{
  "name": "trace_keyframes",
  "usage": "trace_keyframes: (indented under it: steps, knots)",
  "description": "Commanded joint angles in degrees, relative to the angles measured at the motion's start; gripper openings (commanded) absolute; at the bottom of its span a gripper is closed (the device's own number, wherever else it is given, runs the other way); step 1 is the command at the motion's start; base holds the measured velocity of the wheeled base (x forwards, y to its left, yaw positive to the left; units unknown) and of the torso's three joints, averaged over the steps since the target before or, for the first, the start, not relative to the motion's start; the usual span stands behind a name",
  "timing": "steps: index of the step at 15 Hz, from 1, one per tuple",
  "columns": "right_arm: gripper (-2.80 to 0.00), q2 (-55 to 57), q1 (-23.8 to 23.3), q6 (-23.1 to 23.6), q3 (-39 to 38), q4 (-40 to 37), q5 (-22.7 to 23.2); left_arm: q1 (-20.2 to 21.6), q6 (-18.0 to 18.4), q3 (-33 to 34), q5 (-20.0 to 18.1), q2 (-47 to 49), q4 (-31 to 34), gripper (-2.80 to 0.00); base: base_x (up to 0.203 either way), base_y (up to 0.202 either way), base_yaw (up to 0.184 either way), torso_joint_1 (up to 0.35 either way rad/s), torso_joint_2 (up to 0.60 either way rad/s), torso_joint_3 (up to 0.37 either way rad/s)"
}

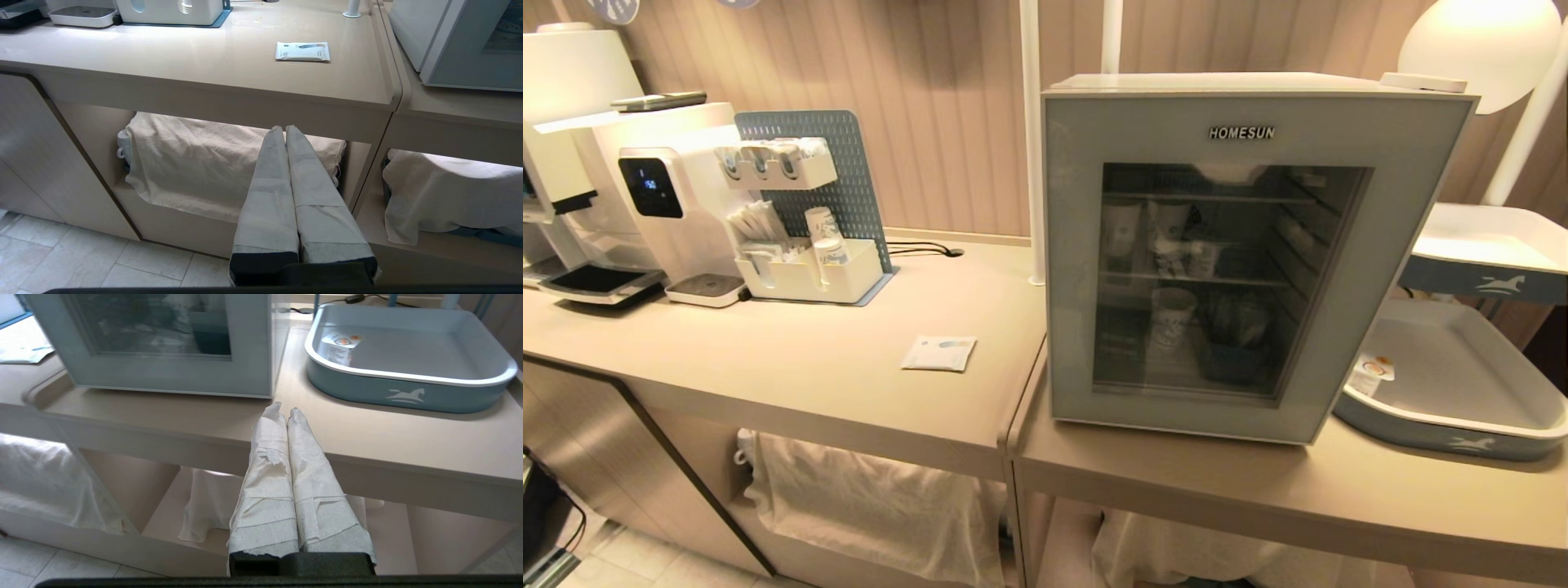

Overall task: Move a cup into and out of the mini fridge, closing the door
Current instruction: Open the freezer door

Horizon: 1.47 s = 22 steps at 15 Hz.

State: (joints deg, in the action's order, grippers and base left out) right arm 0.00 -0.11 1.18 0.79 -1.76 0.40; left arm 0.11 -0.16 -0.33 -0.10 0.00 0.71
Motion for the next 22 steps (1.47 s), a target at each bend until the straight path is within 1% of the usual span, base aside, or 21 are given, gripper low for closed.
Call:
trace_keyframes:
  steps: [1,8,14,19,22]
  knots:
    - [-2.8,0.0,0.0,0.0,0.0,0.0,0.0,0.1,0.0,0.1,0.0,0.1,0.0,-2.8,0.0,0.0,0.0,0.0,0.0,0.0]
    - [-2.8,0.0,0.0,0.0,0.0,0.0,0.0,0.1,0.0,0.0,0.0,0.1,0.0,-2.8,0.0,0.0,0.0,0.0,0.0,0.0]
    - [-2.8,0.0,0.0,0.0,0.0,0.0,0.0,0.1,0.0,0.0,0.0,0.1,0.0,-2.8,0.001,0.006,-0.109,0.003,0.0,0.0]
    - [-2.8,0.0,0.0,0.0,0.0,0.0,0.0,0.1,0.0,0.0,0.0,0.1,0.1,-2.8,0.0,0.0,0.0,0.0,0.0,0.0]
    - [-2.8,0.0,0.0,0.0,0.0,0.0,0.0,0.1,0.0,0.0,0.0,0.1,0.1,-2.8,0.151,0.0,0.005,0.004,0.0,0.0]
